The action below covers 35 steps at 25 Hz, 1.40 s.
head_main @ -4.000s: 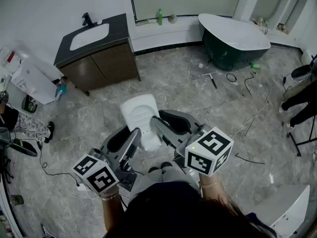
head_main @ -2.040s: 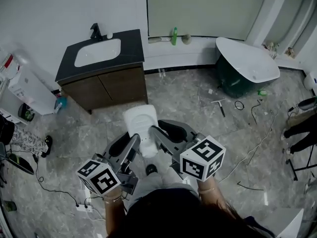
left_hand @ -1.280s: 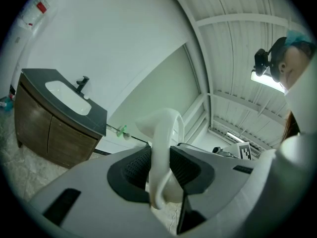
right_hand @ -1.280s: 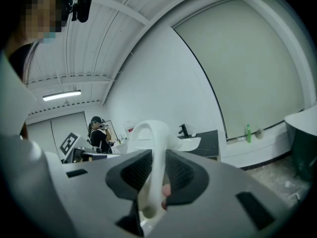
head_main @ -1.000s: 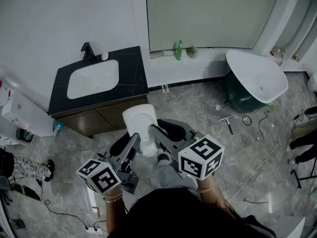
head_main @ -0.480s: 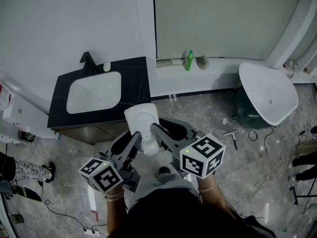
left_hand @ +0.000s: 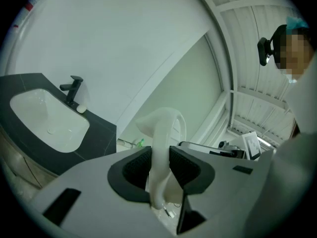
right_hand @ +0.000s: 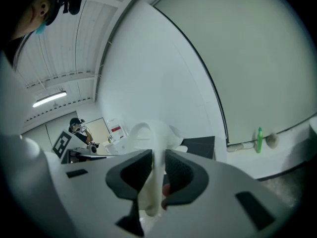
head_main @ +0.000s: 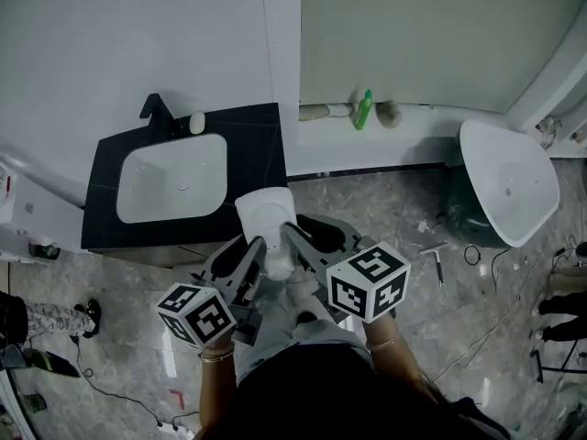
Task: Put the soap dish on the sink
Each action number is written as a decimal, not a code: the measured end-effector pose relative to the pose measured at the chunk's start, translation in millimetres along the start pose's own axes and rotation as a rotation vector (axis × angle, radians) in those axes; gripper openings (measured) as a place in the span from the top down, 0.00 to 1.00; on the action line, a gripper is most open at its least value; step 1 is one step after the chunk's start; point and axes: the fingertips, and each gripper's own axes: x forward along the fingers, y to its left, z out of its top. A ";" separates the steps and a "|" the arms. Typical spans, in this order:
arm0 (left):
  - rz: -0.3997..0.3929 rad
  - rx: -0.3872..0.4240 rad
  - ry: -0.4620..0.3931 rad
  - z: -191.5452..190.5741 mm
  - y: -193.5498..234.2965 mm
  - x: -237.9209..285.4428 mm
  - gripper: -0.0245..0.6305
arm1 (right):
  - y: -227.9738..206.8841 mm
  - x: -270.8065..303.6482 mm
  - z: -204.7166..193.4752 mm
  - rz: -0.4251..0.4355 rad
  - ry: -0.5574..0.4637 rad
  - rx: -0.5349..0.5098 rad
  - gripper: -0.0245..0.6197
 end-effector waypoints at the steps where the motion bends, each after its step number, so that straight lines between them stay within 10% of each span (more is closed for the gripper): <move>1: 0.009 0.009 0.011 3.5 9.6 7.3 0.78 | -6.2 11.0 0.9 -0.008 0.012 0.000 0.82; 13: 0.113 0.044 0.174 34.3 131.6 96.4 0.78 | -88.5 147.0 1.1 -0.078 0.163 0.038 0.82; 35: 0.203 -0.088 0.435 -19.8 275.8 183.1 0.78 | -184.2 274.9 -73.2 -0.186 0.430 0.100 0.82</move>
